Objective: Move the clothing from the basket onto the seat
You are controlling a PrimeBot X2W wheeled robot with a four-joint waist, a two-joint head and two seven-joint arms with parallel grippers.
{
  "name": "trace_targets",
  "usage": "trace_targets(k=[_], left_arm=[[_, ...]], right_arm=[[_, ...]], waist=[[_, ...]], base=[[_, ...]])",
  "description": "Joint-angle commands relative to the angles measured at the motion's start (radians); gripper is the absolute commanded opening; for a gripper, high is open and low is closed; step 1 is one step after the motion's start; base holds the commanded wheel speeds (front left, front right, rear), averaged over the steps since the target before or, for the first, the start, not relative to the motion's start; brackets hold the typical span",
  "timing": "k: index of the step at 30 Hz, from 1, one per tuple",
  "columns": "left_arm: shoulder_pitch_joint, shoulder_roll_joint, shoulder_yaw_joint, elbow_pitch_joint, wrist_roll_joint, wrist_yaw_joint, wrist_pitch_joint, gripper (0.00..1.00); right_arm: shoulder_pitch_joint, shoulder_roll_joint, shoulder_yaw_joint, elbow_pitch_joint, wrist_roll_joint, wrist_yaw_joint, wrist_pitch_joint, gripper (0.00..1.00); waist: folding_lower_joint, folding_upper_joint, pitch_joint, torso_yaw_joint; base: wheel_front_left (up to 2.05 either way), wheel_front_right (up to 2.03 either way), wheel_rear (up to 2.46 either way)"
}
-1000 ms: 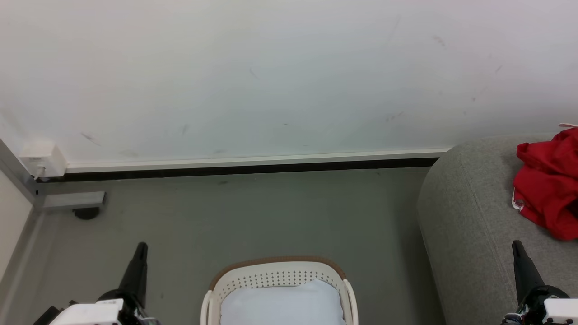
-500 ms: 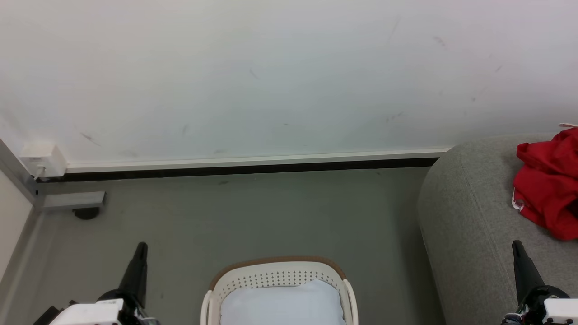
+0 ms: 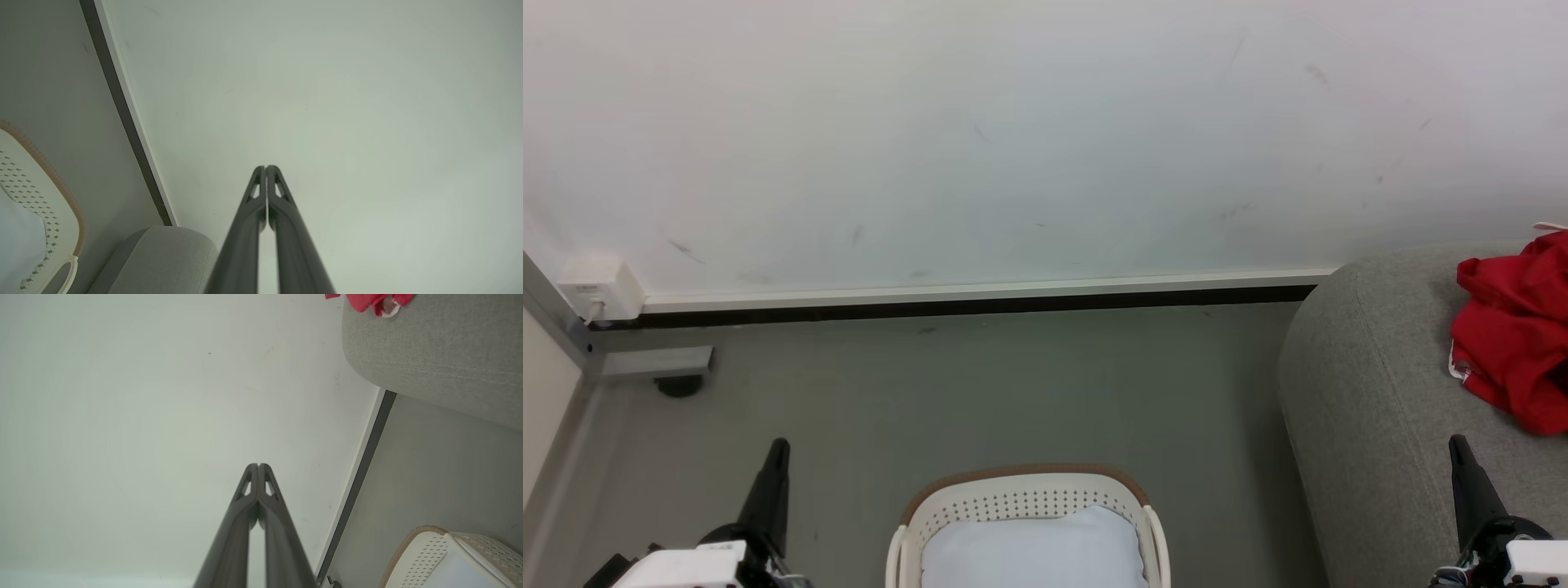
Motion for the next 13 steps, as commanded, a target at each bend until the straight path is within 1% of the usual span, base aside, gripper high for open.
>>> trace_targets(k=[1,13], left_arm=[[-0.008,0.007,0.002,-0.003,-0.013,-0.006,0.004,0.00],[-0.008,0.007,0.002,-0.003,-0.013,-0.006,0.004,0.00]], right_arm=[[-0.013,-0.006,-0.003,-0.004,0.002,-0.002,0.003,0.00],[-0.013,-0.006,-0.003,-0.004,0.002,-0.002,0.003,0.00]], waist=[[0.0000,0.0000,0.000,0.000],[0.0000,0.0000,0.000,0.000]], base=[[0.00,0.00,0.00],[0.00,0.00,0.00]])
